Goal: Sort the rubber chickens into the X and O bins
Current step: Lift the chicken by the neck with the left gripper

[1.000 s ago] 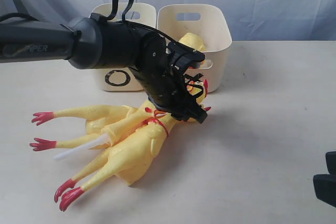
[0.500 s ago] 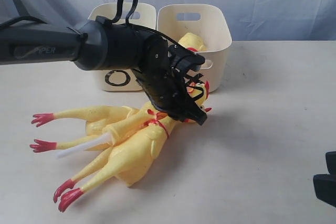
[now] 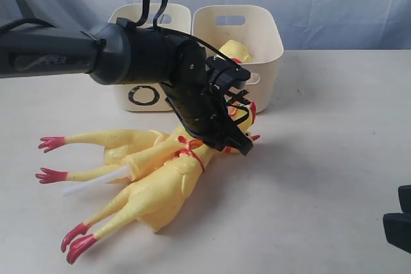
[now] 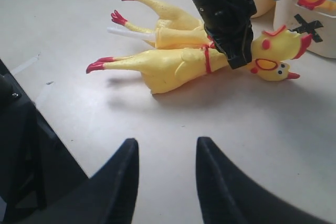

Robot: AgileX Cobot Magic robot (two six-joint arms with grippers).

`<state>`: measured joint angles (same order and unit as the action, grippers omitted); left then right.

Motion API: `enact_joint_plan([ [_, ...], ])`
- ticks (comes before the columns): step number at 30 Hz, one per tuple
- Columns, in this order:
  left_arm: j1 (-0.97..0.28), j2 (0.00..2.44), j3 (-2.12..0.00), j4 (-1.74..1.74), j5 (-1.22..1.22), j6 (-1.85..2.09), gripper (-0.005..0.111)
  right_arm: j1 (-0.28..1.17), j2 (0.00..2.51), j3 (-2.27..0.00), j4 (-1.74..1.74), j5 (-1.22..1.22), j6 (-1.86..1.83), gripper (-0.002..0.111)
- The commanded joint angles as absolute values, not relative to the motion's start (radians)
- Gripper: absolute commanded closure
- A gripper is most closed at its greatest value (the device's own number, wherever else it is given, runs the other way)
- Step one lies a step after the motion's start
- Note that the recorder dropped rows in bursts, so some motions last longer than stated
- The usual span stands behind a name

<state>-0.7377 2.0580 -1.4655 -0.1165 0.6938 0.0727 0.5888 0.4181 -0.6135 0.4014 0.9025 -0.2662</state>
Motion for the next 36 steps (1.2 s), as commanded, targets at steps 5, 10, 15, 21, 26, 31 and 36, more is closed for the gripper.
enact_joint_plan([
  [5,-0.742,1.964,-1.468,-0.142,0.729,0.07,0.107,0.59,0.412,-0.608,0.4,0.896,-0.268,0.073],
  [10,-0.742,1.937,-1.468,-0.148,0.771,0.07,0.107,0.59,0.412,-0.608,0.4,0.896,-0.268,0.073],
  [15,-0.742,1.92,-1.488,-0.176,0.825,0.09,0.107,0.59,0.412,-0.608,0.4,0.896,-0.268,0.073],
  [21,-0.742,1.92,-1.56,-0.265,0.921,0.142,0.107,0.59,0.412,-0.608,0.4,0.896,-0.268,0.073],
  [26,-0.742,1.919,-1.594,-0.278,0.986,0.142,0.107,0.59,0.412,-0.608,0.4,0.896,-0.268,0.073],
  [31,-0.742,1.918,-1.608,-0.28,1.029,0.142,0.107,0.59,0.412,-0.608,0.4,0.896,-0.268,0.073],
  [36,-0.742,1.894,-1.608,-0.282,1.036,0.142,0.107,0.59,0.412,-0.608,0.4,0.896,-0.268,0.073],
])
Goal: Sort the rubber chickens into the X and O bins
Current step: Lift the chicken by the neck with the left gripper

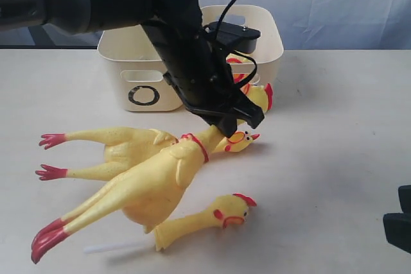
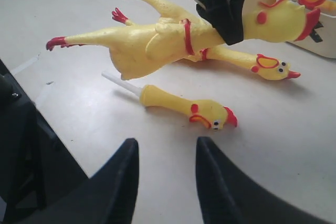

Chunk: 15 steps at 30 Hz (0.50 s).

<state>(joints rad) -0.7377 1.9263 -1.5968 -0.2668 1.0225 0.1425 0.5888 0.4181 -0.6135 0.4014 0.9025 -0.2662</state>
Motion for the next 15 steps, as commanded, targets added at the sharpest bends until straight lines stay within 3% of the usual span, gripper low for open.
enact_joint_plan([
  [1,-0.742,1.884,-1.608,-0.282,1.036,0.142,0.107,0.59,0.412,-0.608,0.4,0.896,-0.268,0.073],
  [15,-0.742,1.751,-1.608,-0.121,0.948,0.216,0.107,0.59,0.412,-0.608,0.4,0.896,-0.268,0.073],
])
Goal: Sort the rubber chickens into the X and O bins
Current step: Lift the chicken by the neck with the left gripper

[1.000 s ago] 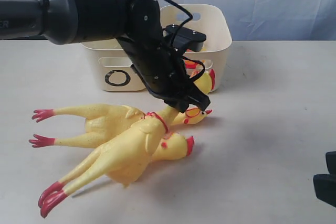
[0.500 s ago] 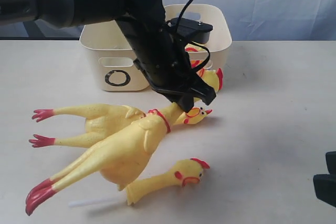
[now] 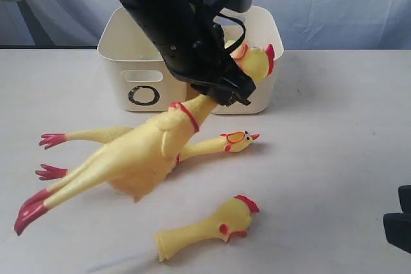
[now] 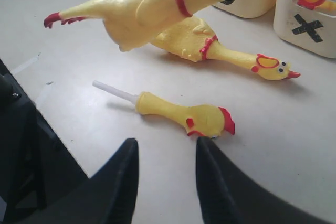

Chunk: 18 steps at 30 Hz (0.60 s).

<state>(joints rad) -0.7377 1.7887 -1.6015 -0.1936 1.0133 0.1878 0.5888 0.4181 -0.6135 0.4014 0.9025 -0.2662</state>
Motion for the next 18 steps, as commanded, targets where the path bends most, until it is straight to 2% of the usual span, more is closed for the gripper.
enact_joint_plan([
  [1,-0.742,1.744,-1.608,-0.104,0.924,0.222,0.107,0.59,0.412,-0.608,0.4,0.896,-0.268,0.073],
  [5,-0.742,1.715,-1.608,-0.044,0.769,0.225,0.107,0.59,0.412,-0.608,0.4,0.896,-0.268,0.073],
  [18,-0.741,1.594,-1.608,0.026,0.536,0.225,0.107,0.59,0.412,-0.608,0.4,0.896,-0.268,0.073],
])
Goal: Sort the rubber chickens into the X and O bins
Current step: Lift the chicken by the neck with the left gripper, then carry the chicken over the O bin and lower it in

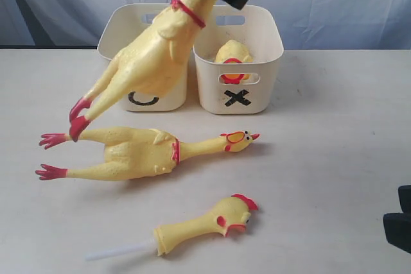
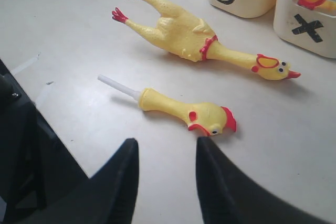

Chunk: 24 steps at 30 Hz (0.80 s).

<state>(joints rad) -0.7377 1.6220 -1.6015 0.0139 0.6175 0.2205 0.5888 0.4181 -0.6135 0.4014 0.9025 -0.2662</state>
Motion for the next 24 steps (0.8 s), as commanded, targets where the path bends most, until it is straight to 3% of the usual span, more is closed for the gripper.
enact_joint_plan([
  [1,-0.741,1.594,-1.608,0.029,0.522,0.225,0.107,0.59,0.412,-0.608,0.4,0.896,-0.268,0.073],
  [16,-0.734,1.562,-1.608,0.132,0.46,0.222,0.107,0.59,0.412,-0.608,0.4,0.896,-0.268,0.073],
  [24,-0.587,1.443,-1.608,0.059,0.27,0.213,0.107,0.59,0.412,-0.608,0.4,0.896,-0.268,0.073],
])
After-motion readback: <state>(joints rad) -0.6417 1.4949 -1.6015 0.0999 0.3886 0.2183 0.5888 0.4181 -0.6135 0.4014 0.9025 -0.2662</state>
